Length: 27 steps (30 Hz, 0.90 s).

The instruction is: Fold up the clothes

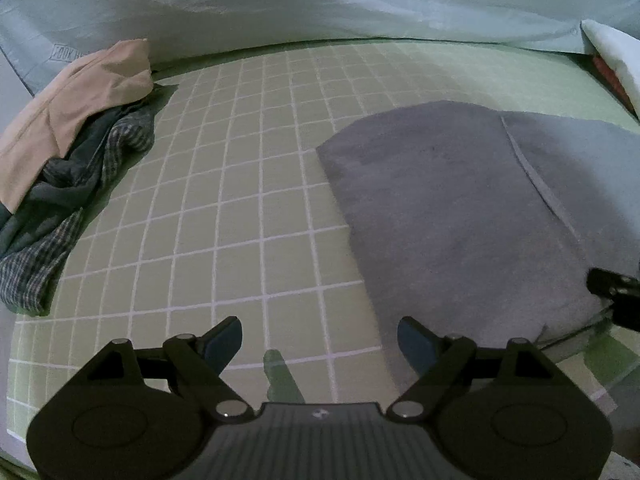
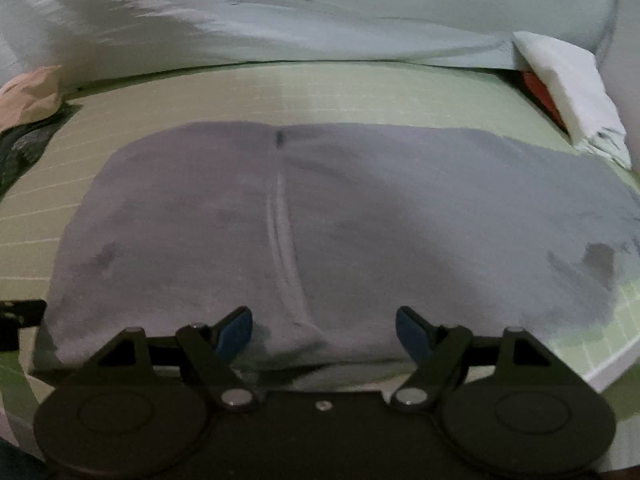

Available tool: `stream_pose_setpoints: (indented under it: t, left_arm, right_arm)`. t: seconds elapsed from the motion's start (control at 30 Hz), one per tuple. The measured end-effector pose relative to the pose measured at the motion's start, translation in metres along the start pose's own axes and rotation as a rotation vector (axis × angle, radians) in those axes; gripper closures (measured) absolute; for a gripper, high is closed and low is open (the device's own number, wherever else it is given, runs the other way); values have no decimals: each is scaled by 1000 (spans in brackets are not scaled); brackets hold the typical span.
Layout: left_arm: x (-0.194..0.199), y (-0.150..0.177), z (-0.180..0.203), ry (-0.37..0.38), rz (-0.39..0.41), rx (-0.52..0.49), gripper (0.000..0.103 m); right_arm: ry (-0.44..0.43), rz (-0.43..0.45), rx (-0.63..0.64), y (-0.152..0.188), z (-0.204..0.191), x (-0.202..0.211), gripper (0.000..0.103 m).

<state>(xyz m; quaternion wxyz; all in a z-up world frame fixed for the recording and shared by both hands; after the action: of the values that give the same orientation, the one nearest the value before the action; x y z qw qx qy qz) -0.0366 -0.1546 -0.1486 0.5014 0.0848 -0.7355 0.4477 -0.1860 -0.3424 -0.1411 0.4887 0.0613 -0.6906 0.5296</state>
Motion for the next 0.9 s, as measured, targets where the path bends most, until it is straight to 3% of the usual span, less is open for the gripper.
stream_pose_setpoints:
  t: [0.4, 0.7, 0.9]
  left_arm:
    - [10, -31, 52, -53, 46, 102, 15]
    - [24, -47, 118, -111, 55, 224, 14]
    - [29, -41, 156, -147, 33, 258, 14]
  right_arm:
    - [13, 41, -46, -13, 98, 1, 20]
    - [41, 29, -96, -37, 231, -14, 13]
    - [116, 30, -135, -48, 324, -43, 5]
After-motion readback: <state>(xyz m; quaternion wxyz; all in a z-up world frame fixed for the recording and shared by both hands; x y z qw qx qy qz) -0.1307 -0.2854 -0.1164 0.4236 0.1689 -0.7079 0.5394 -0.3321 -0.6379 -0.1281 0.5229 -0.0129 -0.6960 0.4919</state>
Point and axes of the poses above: each gripper's, at about its wrist camera, not at the fingertips, and x roughly against the way its jaws point, z to its right, y to its underside, the point moved 7 cm from there along -x, roughly the way its jaws point, and after that the axes turned 4 degrees about z, right-handed, at the moved point
